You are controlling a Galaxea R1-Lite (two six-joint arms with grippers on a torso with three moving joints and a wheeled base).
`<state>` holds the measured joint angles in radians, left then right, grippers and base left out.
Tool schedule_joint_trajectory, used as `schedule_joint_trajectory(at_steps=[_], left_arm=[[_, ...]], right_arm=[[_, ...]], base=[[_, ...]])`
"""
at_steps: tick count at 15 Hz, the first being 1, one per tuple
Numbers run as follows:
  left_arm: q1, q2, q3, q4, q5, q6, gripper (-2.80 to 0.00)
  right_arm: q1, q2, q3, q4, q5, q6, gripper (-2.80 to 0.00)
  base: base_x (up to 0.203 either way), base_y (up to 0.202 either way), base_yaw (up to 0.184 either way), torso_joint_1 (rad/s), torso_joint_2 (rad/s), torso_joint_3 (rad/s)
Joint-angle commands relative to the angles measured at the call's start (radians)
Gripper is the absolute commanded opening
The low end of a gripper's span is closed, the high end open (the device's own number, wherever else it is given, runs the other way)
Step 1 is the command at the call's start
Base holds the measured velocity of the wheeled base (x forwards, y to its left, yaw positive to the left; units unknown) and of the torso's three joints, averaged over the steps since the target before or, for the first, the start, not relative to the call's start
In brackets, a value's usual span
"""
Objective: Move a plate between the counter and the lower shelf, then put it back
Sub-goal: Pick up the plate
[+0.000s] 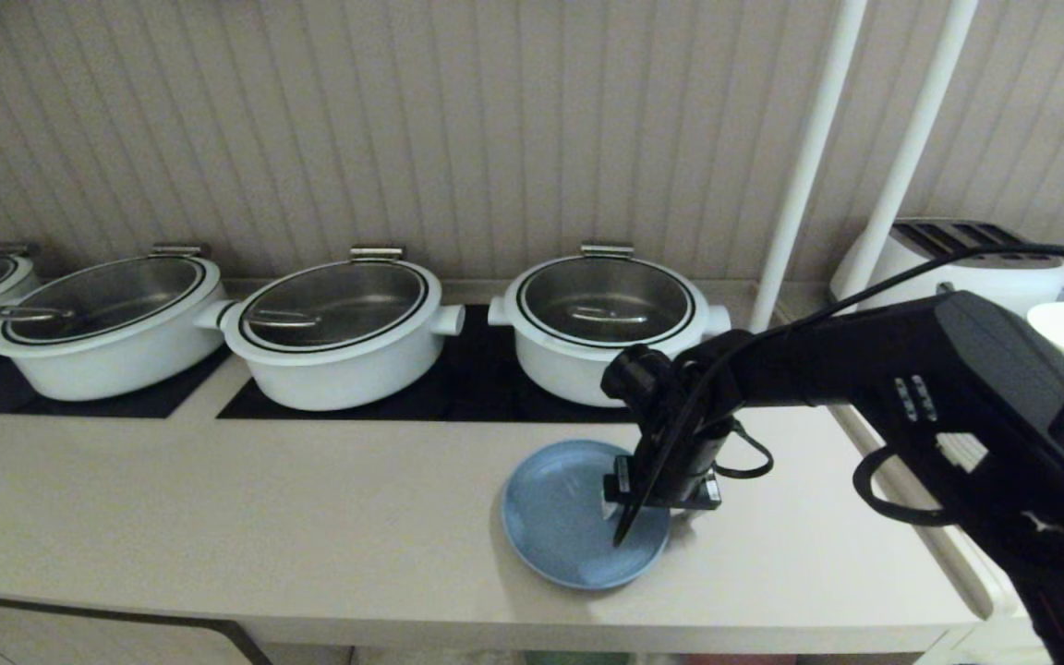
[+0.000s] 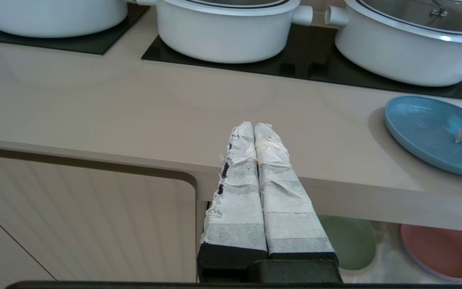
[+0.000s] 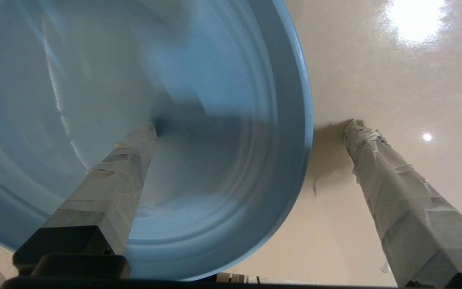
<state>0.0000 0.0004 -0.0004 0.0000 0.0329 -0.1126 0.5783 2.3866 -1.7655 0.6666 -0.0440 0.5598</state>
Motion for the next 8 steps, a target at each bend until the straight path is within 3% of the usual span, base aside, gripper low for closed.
schedule_joint_trajectory(at_steps=[1, 3, 4, 8], left_arm=[[0.0, 0.0, 0.0, 0.0, 0.001, -0.001, -2.8], [0.0, 0.0, -0.001, 0.0, 0.001, -0.001, -2.8], [0.0, 0.0, 0.0, 0.0, 0.001, -0.001, -2.8], [0.0, 0.0, 0.0, 0.0, 0.001, -0.001, -2.8]], right_arm=[[0.0, 0.0, 0.0, 0.004, 0.0, 0.003, 0.0], [0.0, -0.001, 0.0, 0.002, 0.0, 0.002, 0.0], [0.002, -0.001, 0.0, -0.001, 0.0, 0.002, -2.8], [0.002, -0.009, 0.0, -0.001, 0.0, 0.0, -2.8]], base=[[0.0, 0.0, 0.0, 0.0, 0.0, 0.0], [0.0, 0.0, 0.0, 0.0, 0.0, 0.0], [0.0, 0.0, 0.0, 0.0, 0.0, 0.0], [0.0, 0.0, 0.0, 0.0, 0.0, 0.0]])
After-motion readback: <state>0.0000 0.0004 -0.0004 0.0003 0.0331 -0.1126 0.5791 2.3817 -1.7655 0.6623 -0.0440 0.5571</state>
